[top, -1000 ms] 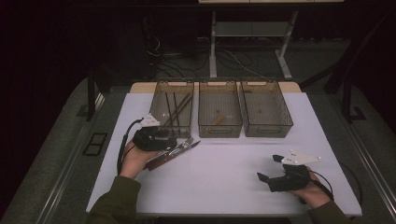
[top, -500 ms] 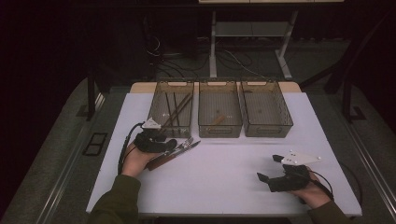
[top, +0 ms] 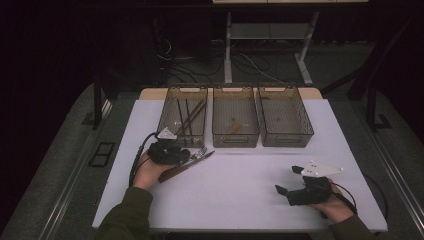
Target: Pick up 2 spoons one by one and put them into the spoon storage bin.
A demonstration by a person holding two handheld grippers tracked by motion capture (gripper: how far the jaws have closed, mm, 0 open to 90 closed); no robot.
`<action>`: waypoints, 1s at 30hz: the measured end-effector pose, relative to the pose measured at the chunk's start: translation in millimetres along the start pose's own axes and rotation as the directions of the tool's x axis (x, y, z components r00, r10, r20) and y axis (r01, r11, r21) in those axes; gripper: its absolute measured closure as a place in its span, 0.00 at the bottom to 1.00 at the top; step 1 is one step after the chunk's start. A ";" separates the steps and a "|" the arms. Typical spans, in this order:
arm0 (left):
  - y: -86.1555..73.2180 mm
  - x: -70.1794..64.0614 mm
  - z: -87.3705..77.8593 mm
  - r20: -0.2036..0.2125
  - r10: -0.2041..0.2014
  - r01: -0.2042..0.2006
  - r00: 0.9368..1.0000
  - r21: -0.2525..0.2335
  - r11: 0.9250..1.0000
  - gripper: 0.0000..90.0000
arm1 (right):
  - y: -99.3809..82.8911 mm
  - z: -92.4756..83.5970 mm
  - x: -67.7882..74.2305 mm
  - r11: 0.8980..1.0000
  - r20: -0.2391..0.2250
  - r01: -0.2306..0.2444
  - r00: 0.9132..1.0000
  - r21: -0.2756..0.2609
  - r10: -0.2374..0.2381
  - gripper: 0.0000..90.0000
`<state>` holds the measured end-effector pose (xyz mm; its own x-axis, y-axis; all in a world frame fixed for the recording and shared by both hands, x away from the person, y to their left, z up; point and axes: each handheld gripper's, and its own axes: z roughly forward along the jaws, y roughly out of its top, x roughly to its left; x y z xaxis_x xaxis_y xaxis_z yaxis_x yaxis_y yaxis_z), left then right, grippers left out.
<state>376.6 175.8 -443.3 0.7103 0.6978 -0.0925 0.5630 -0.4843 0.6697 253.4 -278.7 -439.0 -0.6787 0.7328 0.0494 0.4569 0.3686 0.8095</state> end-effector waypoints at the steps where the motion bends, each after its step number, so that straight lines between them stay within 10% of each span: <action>1: -0.1 0.0 0.0 0.001 0.001 -0.001 1.000 0.002 1.000 0.60 | 0.0 -0.1 0.1 1.000 0.000 0.000 1.000 0.000 0.000 0.10; 30: -0.5 0.9 -11.2 0.049 0.040 -0.038 0.998 -0.046 0.998 0.96 | 0.2 0.0 0.2 1.000 -0.003 0.005 1.000 0.001 -0.005 0.10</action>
<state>372.2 182.5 -435.5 0.7521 0.6512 -0.1011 0.5155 -0.4858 0.7059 253.4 -278.4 -438.9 -0.6825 0.7294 0.0469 0.4539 0.3726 0.8094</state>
